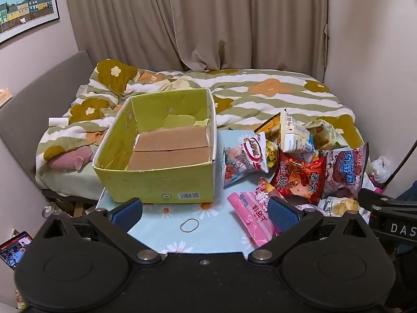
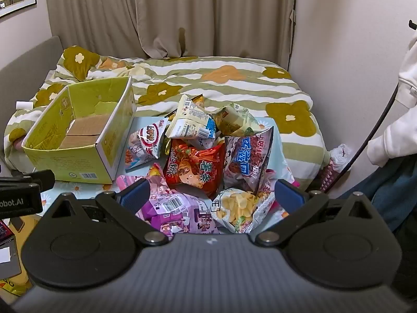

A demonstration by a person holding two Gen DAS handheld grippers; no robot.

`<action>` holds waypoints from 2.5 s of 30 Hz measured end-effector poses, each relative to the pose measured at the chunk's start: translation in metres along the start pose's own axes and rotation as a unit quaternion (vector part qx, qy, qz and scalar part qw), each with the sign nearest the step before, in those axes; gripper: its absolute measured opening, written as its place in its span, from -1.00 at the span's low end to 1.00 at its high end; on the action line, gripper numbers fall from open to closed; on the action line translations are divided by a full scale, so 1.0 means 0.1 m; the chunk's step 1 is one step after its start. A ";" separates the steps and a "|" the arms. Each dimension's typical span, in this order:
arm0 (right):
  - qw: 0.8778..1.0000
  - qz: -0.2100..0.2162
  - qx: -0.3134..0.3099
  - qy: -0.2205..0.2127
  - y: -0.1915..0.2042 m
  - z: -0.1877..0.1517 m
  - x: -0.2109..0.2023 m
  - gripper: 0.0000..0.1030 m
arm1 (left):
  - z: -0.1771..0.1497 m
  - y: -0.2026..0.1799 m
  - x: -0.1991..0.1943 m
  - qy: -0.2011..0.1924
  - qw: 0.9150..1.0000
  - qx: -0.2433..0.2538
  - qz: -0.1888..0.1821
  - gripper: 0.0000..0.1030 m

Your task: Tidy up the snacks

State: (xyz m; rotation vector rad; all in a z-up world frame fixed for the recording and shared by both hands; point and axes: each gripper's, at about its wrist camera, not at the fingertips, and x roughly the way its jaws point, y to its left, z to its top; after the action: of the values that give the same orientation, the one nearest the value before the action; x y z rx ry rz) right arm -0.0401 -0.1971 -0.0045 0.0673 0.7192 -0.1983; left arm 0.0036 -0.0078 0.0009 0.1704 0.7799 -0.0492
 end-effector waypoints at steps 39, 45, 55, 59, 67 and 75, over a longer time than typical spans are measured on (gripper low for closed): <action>1.000 0.001 0.000 -0.001 0.01 0.02 0.00 1.00 | 0.00 0.08 -0.05 -0.019 1.000 -0.013 -0.003 1.00; 1.000 0.001 0.000 -0.001 0.01 0.02 0.00 1.00 | 0.00 0.08 -0.05 -0.019 1.000 -0.012 -0.002 1.00; 1.000 0.000 0.000 -0.002 0.01 0.02 0.01 1.00 | 0.01 0.08 -0.04 -0.018 1.000 -0.012 0.000 1.00; 1.000 0.000 0.000 -0.002 0.01 0.02 0.02 1.00 | 0.00 0.08 -0.04 -0.018 1.000 -0.012 0.000 1.00; 1.000 -0.001 0.000 -0.001 0.01 0.02 0.02 1.00 | 0.01 0.07 -0.03 -0.018 1.000 -0.012 0.001 1.00; 1.000 0.001 0.002 0.000 0.00 0.03 0.02 1.00 | 0.00 0.08 -0.01 -0.017 1.000 -0.012 0.001 1.00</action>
State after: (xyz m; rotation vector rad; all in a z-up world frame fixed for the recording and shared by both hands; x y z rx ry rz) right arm -0.0370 -0.1975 -0.0038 0.0718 0.7196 -0.1986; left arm 0.0040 0.0003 0.0024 0.1478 0.7459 -0.0412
